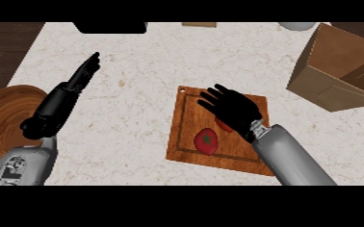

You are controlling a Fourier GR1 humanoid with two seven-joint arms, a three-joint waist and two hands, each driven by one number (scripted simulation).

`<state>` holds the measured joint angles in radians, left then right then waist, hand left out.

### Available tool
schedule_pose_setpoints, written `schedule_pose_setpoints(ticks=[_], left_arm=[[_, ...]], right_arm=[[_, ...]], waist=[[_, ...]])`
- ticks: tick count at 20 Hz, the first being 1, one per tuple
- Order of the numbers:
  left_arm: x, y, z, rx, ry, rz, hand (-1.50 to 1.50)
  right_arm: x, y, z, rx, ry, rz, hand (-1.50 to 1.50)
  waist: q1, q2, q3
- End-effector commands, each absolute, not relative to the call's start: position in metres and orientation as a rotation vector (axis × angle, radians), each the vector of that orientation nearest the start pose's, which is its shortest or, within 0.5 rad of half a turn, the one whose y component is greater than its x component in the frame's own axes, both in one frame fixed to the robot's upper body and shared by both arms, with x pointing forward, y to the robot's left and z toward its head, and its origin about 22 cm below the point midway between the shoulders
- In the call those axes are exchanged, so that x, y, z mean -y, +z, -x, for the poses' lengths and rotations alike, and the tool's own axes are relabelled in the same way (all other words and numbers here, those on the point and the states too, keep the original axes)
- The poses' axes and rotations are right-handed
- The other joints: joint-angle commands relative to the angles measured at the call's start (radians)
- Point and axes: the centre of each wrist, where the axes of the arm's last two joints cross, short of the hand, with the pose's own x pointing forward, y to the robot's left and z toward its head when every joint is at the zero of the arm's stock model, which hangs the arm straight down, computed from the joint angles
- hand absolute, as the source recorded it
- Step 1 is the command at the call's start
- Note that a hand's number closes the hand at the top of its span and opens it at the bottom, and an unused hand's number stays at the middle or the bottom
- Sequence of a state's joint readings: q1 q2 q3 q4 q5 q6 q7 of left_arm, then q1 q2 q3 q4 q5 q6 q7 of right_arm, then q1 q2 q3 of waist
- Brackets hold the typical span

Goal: Pick the bell pepper from the cutting board and place it in the cardboard box

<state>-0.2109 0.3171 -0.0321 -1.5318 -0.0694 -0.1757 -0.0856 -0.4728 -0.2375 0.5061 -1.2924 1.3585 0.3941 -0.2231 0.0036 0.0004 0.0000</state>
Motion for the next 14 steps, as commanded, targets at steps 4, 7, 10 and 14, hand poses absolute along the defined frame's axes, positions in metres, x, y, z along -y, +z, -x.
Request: schedule_pose_setpoints(ticks=[4,7,10,14], left_arm=[[-0.278,0.066,-0.284,1.745,-0.517,-0.094,0.00],[-0.276,0.052,-0.290,1.751,-0.517,-0.091,0.00],[-0.273,0.073,-0.279,1.759,-0.537,-0.122,0.00],[-0.270,0.069,-0.303,1.741,-0.522,-0.100,0.00]], right_arm=[[0.156,0.011,-0.317,1.241,2.096,0.661,-1.50],[0.163,0.014,-0.336,1.244,2.111,0.623,-1.50],[0.162,0.004,-0.326,1.306,2.217,0.604,1.50],[0.127,-0.001,-0.332,1.447,2.218,0.581,1.50]], waist=[[-0.001,0.000,0.000],[0.000,0.001,0.000],[0.005,-0.001,0.000],[0.003,0.002,0.000]])
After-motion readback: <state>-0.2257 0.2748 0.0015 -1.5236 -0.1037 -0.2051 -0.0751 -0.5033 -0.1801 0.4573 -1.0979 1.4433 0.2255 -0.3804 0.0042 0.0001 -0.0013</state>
